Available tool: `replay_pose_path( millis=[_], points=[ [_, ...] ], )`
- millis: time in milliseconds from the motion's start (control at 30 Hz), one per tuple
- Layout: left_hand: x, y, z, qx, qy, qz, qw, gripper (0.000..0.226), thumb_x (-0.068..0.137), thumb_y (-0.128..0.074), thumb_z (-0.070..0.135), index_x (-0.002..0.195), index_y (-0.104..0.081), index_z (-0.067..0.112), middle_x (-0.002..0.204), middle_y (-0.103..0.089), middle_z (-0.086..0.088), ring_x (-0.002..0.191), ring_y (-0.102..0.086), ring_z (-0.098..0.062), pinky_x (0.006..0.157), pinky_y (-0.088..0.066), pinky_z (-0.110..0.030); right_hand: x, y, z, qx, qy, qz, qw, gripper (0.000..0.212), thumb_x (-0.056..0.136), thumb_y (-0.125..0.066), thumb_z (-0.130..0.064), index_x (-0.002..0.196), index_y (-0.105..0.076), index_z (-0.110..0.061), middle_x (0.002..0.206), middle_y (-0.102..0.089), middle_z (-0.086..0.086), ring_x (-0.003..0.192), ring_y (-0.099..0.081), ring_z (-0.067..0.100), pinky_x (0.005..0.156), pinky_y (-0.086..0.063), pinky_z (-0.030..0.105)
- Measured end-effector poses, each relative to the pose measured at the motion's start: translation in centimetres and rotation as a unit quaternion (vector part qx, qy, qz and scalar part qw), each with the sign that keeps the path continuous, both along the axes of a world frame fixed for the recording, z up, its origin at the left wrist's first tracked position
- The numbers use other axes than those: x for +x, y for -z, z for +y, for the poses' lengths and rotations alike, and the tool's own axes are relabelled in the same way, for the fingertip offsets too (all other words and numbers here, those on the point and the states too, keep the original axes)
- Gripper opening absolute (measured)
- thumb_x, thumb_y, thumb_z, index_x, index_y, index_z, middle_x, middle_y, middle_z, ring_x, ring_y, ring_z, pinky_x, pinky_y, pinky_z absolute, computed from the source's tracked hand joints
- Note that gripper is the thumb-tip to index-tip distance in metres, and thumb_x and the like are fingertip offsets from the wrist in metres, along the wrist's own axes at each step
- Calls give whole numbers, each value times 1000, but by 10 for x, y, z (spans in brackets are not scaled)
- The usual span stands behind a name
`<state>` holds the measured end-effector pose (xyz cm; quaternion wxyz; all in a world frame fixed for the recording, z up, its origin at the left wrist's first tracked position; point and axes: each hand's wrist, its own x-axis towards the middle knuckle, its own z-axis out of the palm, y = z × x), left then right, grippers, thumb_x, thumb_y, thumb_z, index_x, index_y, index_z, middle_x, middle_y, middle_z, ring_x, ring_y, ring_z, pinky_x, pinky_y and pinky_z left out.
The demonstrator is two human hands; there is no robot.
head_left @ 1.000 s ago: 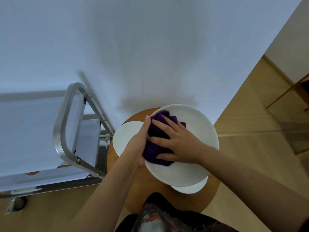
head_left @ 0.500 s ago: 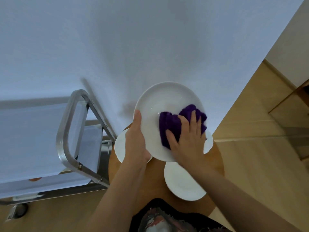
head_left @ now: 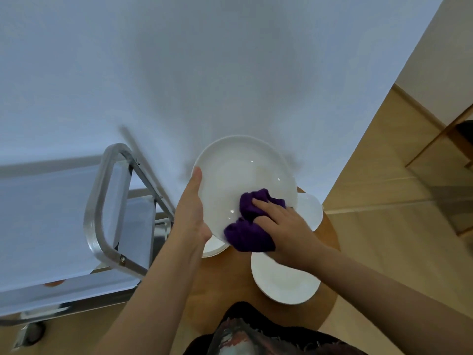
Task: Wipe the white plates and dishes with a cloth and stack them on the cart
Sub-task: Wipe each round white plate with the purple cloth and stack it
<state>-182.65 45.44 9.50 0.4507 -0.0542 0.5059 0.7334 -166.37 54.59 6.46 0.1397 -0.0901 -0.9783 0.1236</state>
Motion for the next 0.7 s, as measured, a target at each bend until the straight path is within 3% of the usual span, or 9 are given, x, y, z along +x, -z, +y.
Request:
replay_pose_path(
  millis=[100, 167, 267, 333, 400, 467, 567, 633, 700],
  points=[
    [-5, -3, 2, 3, 23, -14, 1000, 49, 90, -49, 55, 127, -57, 25, 119, -66, -9, 108, -62, -33, 88, -51, -48, 4, -4, 12, 56, -25, 42, 997, 60, 51, -91, -16, 104, -63, -9, 106, -67, 20, 88, -68, 34, 68, -58, 40],
    [-11, -9, 3, 5, 25, -17, 1000, 49, 92, -46, 53, 128, -56, 22, 121, -65, -10, 110, -61, -33, 90, -50, -49, 5, -8, 12, 40, -42, 77, 995, 64, 51, -90, -14, 104, -55, -12, 97, -69, 15, 79, -69, 30, 64, -54, 33],
    [-22, -15, 4, -20, 76, 0, 997, 59, 91, -36, 62, 118, -58, 14, 121, -63, -13, 115, -56, -32, 95, -43, -56, 1, -21, 2, -165, 28, 122, 978, 52, 61, -85, -9, 100, -56, -30, 87, -67, -13, 76, -67, 11, 58, -50, 15],
    [-26, -10, 6, -44, 115, 25, 992, 66, 89, -28, 69, 118, -57, 18, 130, -56, -15, 127, -45, -31, 106, -20, -65, -5, -30, -6, -375, 140, 172, 900, 60, 65, -82, -8, 98, -45, -43, 86, -60, -31, 86, -58, -12, 54, -46, 6],
    [-24, 0, 10, -115, 100, 80, 985, 68, 89, -25, 71, 127, -54, 22, 140, -47, -13, 134, -36, -29, 108, -12, -65, -11, -32, -4, -499, 210, 220, 811, 69, 62, -83, -4, 104, -43, -41, 95, -58, -26, 91, -56, -10, 58, -50, 8],
    [-15, 14, 9, -190, 73, 89, 975, 69, 90, -26, 69, 135, -46, 21, 141, -45, -10, 132, -39, -29, 109, -19, -61, -14, -37, 0, -603, 224, 240, 727, 71, 62, -80, 0, 116, -46, -31, 104, -61, -9, 95, -59, 9, 67, -56, 22],
    [1, 39, 6, -117, 56, -65, 989, 70, 86, -36, 71, 122, -57, 15, 123, -62, -9, 109, -58, -29, 93, -46, -49, -8, -39, 4, -712, 174, 270, 624, 61, 61, -78, -2, 115, -56, -18, 99, -70, 4, 89, -67, 26, 62, -57, 31],
    [4, 46, 4, -83, 20, -109, 990, 59, 83, -45, 71, 105, -67, 20, 102, -73, -6, 92, -66, -27, 67, -55, -39, -2, -36, 6, -748, 152, 252, 595, 54, 61, -74, -11, 112, -59, -17, 98, -71, 6, 88, -69, 26, 66, -59, 40],
    [1, 46, 3, -85, -32, -84, 992, 48, 81, -56, 64, 101, -68, 22, 92, -75, -3, 85, -69, -25, 57, -55, -34, 7, -31, 11, -755, 154, 210, 602, 50, 63, -74, -17, 110, -60, -18, 93, -72, 6, 81, -69, 26, 61, -58, 40]
  ],
)
